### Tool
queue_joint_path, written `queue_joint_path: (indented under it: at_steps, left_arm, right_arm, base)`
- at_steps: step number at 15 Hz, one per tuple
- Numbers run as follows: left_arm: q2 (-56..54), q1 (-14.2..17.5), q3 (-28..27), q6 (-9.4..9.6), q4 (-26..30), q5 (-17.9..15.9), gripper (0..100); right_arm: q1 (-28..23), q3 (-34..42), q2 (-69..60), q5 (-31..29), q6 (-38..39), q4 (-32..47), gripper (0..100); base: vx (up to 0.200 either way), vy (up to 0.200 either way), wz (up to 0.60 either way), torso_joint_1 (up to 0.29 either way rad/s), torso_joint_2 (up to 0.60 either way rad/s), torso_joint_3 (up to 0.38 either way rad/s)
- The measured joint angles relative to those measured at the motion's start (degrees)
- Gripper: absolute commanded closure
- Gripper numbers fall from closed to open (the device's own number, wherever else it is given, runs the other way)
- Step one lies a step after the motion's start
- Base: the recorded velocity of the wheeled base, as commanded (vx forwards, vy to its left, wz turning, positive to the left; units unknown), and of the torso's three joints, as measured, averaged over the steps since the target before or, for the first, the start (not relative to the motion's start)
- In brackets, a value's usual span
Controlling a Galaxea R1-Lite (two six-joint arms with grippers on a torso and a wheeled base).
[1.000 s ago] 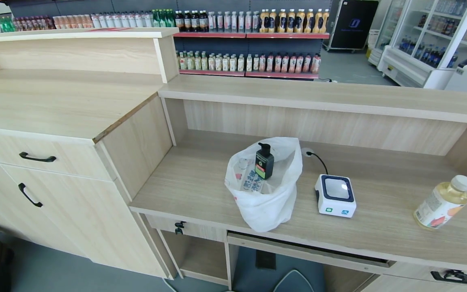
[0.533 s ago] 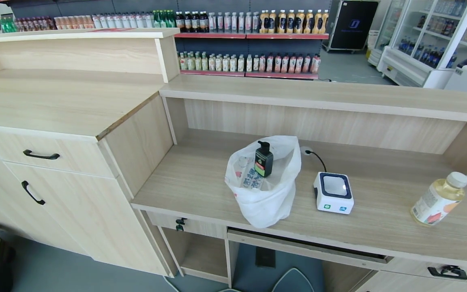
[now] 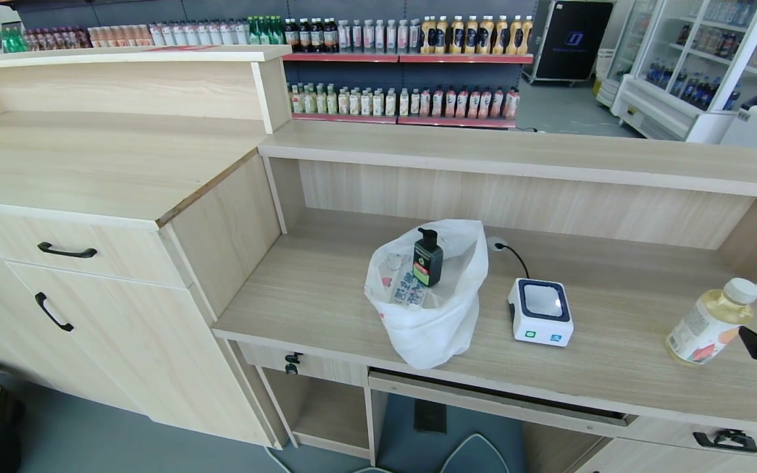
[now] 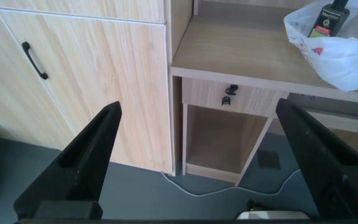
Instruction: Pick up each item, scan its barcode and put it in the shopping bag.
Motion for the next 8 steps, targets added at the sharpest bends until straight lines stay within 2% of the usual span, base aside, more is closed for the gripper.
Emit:
queue_joint_path:
  at_steps: [4,8]
  left_arm:
    - [0.0,0.0,0.0,0.0,0.0,0.0,0]
    - [0.0,0.0,0.0,-0.02,0.0,0.0,0]
  right_arm:
    - [3.6,-0.6,5.7,-0.5,1.8,-1.5,0]
    - [5.9,-3.4,8.3,-5.7,1.5,-1.5,0]
  base:
    - [0.0,0.0,0.0,0.0,0.0,0.0]
    - [0.0,0.0,0.0,0.0,0.0,0.0]
